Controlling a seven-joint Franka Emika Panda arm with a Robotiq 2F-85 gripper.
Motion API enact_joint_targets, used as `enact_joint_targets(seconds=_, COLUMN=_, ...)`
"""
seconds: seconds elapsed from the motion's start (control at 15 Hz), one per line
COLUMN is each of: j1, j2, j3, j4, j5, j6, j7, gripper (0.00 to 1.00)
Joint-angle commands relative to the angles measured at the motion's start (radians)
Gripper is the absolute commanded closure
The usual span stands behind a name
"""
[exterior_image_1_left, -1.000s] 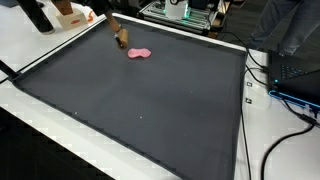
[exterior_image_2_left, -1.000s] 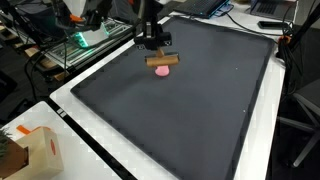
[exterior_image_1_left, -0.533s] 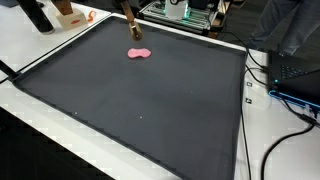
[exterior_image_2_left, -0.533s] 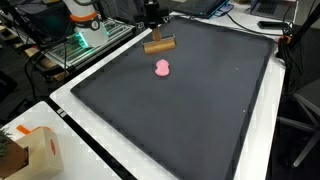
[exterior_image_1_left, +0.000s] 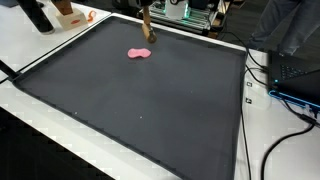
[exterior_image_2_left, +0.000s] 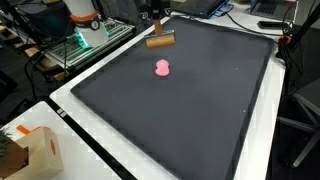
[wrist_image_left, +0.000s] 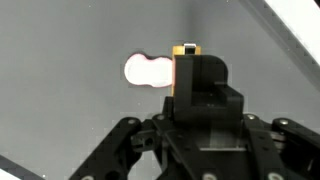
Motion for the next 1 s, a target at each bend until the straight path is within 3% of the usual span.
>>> enact_joint_targets(seconds=0.0, j1=0.026, j2=-0.007, j3=-0.021, j4=-0.002, j5=-0.006, j6=-0.004, j7=0.005, gripper=0.51)
enact_joint_targets(seconds=0.53, j1=0.026, j2=-0.014, j3=-0.024, j4=-0.008, j5=-0.006, j6=-0.004, j7=0.005, gripper=0.51)
enact_joint_targets(seconds=0.6, j1=0.026, j2=-0.014, j3=-0.024, j4=-0.008, j5=-0.006, j6=-0.004, j7=0.005, gripper=0.76)
enact_joint_targets(seconds=0.93, j1=0.041, j2=-0.048, j3=0.013, j4=-0.060, j5=-0.050, j6=0.043, j7=0.104, gripper=0.76)
